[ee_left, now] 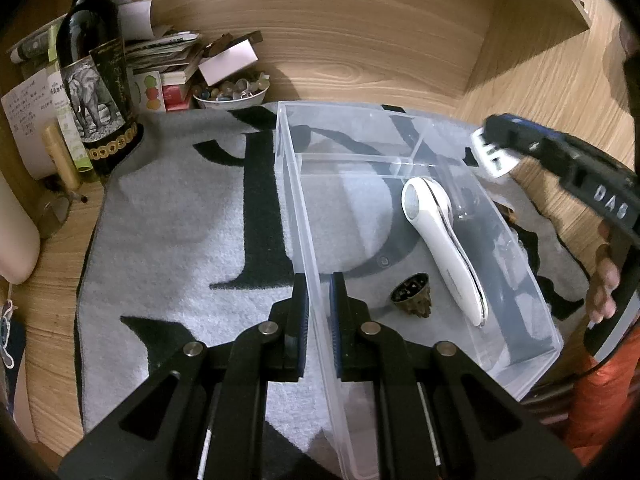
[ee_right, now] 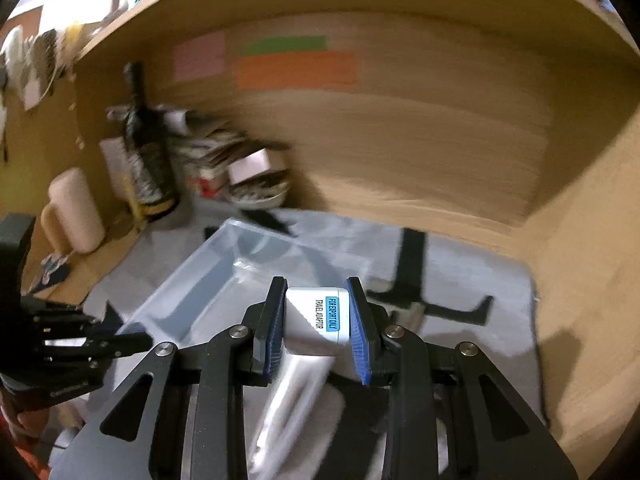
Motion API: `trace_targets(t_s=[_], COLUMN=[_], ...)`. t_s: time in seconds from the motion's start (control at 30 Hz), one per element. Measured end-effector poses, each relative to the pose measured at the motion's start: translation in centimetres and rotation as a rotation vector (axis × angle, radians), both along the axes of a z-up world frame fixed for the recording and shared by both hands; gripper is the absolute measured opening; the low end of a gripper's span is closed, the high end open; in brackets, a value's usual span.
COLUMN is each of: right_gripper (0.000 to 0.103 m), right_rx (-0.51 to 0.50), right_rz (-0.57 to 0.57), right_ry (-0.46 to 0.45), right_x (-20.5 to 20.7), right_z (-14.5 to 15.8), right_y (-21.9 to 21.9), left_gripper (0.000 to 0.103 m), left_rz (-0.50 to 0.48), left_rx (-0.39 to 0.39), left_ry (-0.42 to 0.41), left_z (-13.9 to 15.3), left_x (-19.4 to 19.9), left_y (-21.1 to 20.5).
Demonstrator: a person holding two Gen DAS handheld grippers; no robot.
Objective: Organize rigid objects
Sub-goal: 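Place the white plug adapter into the box with the right gripper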
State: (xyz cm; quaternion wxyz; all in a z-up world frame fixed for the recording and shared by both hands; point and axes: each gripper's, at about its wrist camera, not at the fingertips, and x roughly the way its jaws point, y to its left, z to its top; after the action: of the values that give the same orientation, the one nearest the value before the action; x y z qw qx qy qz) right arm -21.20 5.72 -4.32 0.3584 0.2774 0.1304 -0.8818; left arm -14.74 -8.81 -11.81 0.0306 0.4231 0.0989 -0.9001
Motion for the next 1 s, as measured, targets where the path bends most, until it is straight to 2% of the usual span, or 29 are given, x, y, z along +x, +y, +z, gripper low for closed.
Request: trace_targets(t_s=[0.17, 0.33, 0.57, 0.6, 0.67, 0.83, 0.93, 1.0], right_gripper=[0.027, 0.027, 0.027, 0.030, 0.044, 0.058, 0.076, 0.079], right_rx=[0.068, 0.115, 0.158, 0.153, 0.142, 0.125, 0.096, 0.067], right_rz=[0.076, 0.135, 0.152, 0.148, 0.136, 0.099, 0.051, 0.017], right_ry=[-0.035, -0.114, -0.185, -0.186, -0.171, -0.092, -0.054, -0.039], right_x=[0.2, 0.0, -0.6, -0.6, -0.5, 0.2, 0.2, 0.1], right_z=[-1.8, -3.3, -4.2, -4.2, -3.9, -2.8, -1.7, -1.1], right_y=[-2.4, -4.1, -5.1, -5.0, -4.8, -4.0, -2.7, -1.6], left_gripper=[0.010, 0.010, 0.010, 0.010, 0.010, 0.010, 0.010, 0.010], left_rz=[-0.001, -0.001, 0.000, 0.000, 0.001, 0.002, 0.004, 0.005], left_rx=[-0.001, -0.001, 0.000, 0.000, -0.001, -0.002, -0.002, 0.000], left_ry=[0.000, 0.000, 0.000, 0.000, -0.001, -0.001, -0.001, -0.002], left_z=[0.0, 0.0, 0.0, 0.0, -0.1, -0.1, -0.1, -0.2], left_x=[-0.1, -0.1, -0.1, -0.1, -0.2, -0.2, -0.3, -0.3], left_y=[0.1, 0.2, 0.2, 0.2, 0.2, 0.3, 0.4, 0.4])
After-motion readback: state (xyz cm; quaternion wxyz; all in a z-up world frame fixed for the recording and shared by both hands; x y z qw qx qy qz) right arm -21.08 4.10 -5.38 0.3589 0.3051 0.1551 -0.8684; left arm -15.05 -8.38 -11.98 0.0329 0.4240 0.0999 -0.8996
